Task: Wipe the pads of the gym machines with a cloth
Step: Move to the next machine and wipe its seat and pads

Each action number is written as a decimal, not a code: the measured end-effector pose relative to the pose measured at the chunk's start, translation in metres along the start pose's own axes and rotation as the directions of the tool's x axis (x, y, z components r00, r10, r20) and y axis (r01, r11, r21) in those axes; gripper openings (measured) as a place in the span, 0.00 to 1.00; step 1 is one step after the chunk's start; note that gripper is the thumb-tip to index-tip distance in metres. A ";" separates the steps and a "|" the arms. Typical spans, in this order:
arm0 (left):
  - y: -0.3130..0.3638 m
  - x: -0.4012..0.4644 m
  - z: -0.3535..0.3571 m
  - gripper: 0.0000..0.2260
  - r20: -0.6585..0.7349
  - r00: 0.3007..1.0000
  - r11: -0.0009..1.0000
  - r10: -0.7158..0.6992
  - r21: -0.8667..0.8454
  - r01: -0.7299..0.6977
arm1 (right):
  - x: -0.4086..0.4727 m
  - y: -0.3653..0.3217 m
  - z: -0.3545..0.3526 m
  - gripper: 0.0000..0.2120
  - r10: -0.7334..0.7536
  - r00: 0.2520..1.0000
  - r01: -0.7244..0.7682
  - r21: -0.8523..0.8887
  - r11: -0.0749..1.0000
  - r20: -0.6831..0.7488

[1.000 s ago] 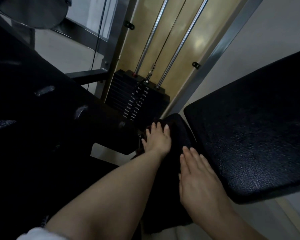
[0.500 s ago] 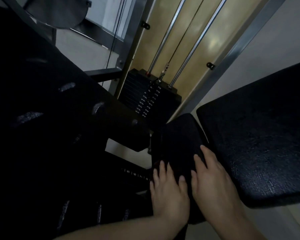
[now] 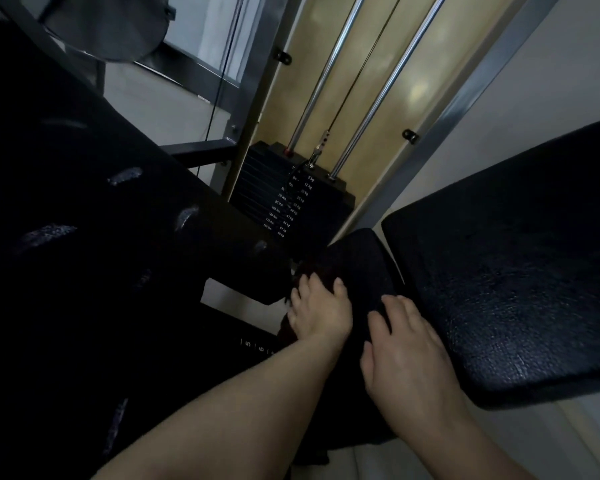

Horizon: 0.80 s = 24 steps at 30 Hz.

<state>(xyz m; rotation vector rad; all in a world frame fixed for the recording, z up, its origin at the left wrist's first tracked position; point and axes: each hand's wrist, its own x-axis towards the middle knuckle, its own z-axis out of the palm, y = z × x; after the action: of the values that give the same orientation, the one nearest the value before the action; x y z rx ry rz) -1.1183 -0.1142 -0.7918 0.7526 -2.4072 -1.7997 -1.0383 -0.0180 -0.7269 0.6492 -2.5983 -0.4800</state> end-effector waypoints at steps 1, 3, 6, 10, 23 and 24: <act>-0.004 -0.018 -0.001 0.25 0.009 1.000 1.000 -0.017 -0.003 0.017 | 0.001 0.000 -0.002 0.18 -0.013 1.000 0.013 -0.010 1.000 0.008; -0.013 -0.055 -0.002 0.25 0.015 0.999 0.999 -0.036 -0.007 0.036 | 0.007 0.003 -0.006 0.16 -0.064 0.998 0.064 -0.027 0.998 0.019; -0.025 -0.095 -0.002 0.25 0.038 0.998 0.999 -0.044 0.027 0.043 | 0.020 0.013 -0.005 0.15 -0.115 0.993 0.117 -0.046 0.992 0.038; -0.012 -0.065 -0.002 0.24 0.049 0.997 0.998 -0.054 0.036 0.052 | 0.029 0.014 0.003 0.17 -0.093 0.993 0.095 -0.023 0.995 0.079; -0.030 -0.072 -0.002 0.25 -0.014 0.992 0.989 0.125 -0.077 -0.126 | 0.025 0.005 -0.002 0.20 -0.004 0.983 -0.015 0.101 0.995 0.183; -0.034 -0.089 -0.004 0.25 -0.012 0.991 0.988 0.132 -0.077 -0.132 | 0.026 0.003 -0.003 0.22 -0.003 0.979 -0.017 0.096 0.995 0.204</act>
<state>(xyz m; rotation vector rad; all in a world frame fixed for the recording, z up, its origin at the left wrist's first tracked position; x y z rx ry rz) -1.0273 -0.0888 -0.7993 0.5762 -2.3075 -1.8245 -1.0586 -0.0290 -0.7148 0.6530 -2.8315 -0.4408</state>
